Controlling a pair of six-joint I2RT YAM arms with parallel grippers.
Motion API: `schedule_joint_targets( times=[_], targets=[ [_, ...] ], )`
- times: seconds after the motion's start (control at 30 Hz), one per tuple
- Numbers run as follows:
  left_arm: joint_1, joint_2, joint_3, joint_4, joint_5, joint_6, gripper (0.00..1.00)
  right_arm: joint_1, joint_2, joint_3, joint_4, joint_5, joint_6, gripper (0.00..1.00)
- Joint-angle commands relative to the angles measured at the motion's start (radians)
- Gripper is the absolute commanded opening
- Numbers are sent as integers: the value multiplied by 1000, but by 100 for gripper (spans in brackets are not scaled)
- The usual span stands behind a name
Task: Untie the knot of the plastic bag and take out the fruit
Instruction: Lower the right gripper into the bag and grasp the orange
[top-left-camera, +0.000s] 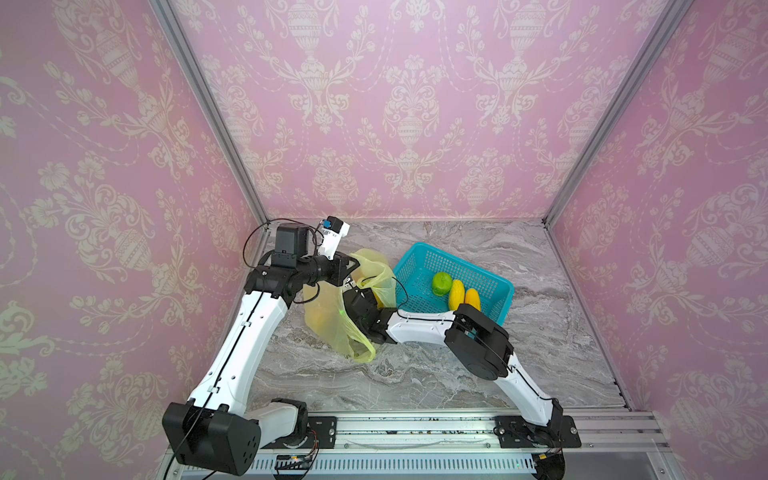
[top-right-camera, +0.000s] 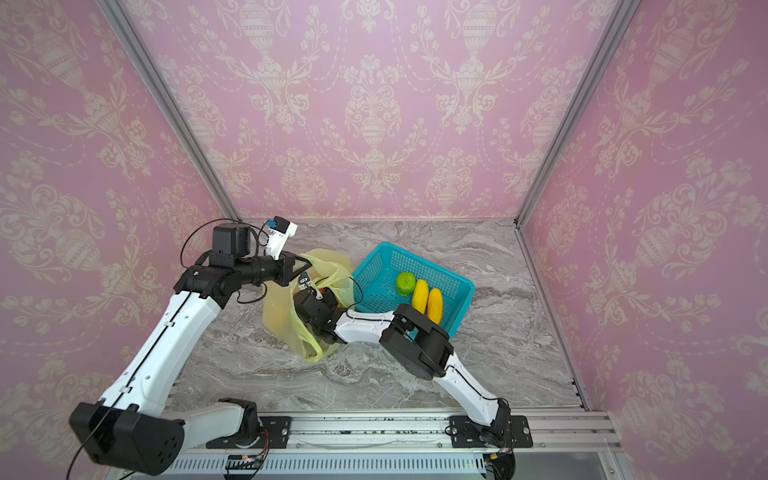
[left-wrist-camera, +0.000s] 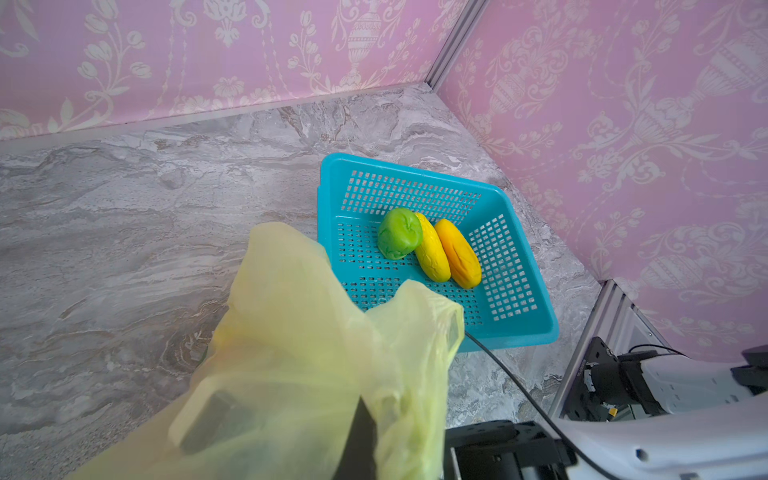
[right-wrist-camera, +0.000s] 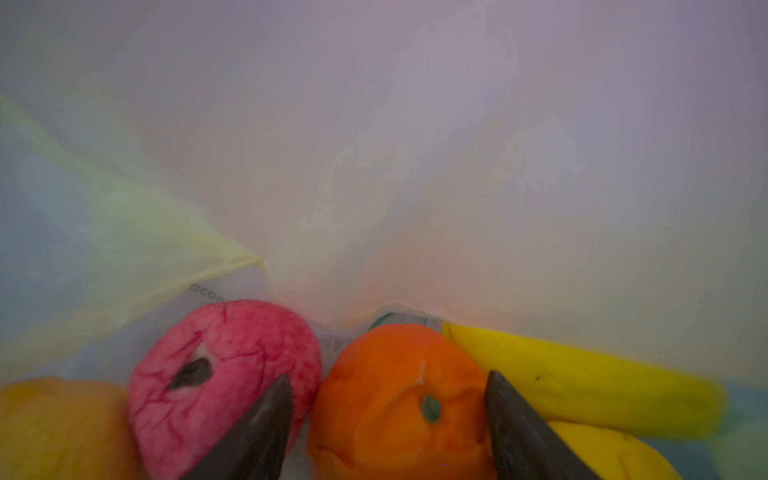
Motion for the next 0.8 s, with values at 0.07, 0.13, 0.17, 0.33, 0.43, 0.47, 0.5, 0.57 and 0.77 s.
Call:
schedule_joint_targets(
  times=[0.07, 0.13, 0.17, 0.33, 0.43, 0.47, 0.5, 0.57, 0.77],
  targets=[
    [3, -10, -7, 20, 51, -19, 0, -11, 58, 49, -147, 27, 45, 71],
    [4, -8, -6, 16, 36, -19, 0, -11, 55, 36, -136, 15, 47, 69],
    [5, -7, -6, 14, 31, -19, 0, -12, 50, 28, -124, 2, 42, 68],
    [5, -9, -5, 8, -3, -16, 0, -10, 10, -6, -104, -36, 37, 53],
    [6, -7, -1, -6, -47, -14, 0, -9, -38, -63, -70, -65, 39, 44],
    [8, -6, 0, -7, -54, -14, 0, -9, -59, -84, -58, -73, 38, 42],
    [8, -6, 0, -8, -56, -16, 0, -8, -77, -102, -47, -80, 36, 40],
    [9, -6, 0, -8, -61, -17, 0, -6, -122, -141, -32, -93, 33, 33],
    [13, -1, 2, -17, -89, -18, 0, 16, -288, -291, 49, -133, 31, 26]
  ],
)
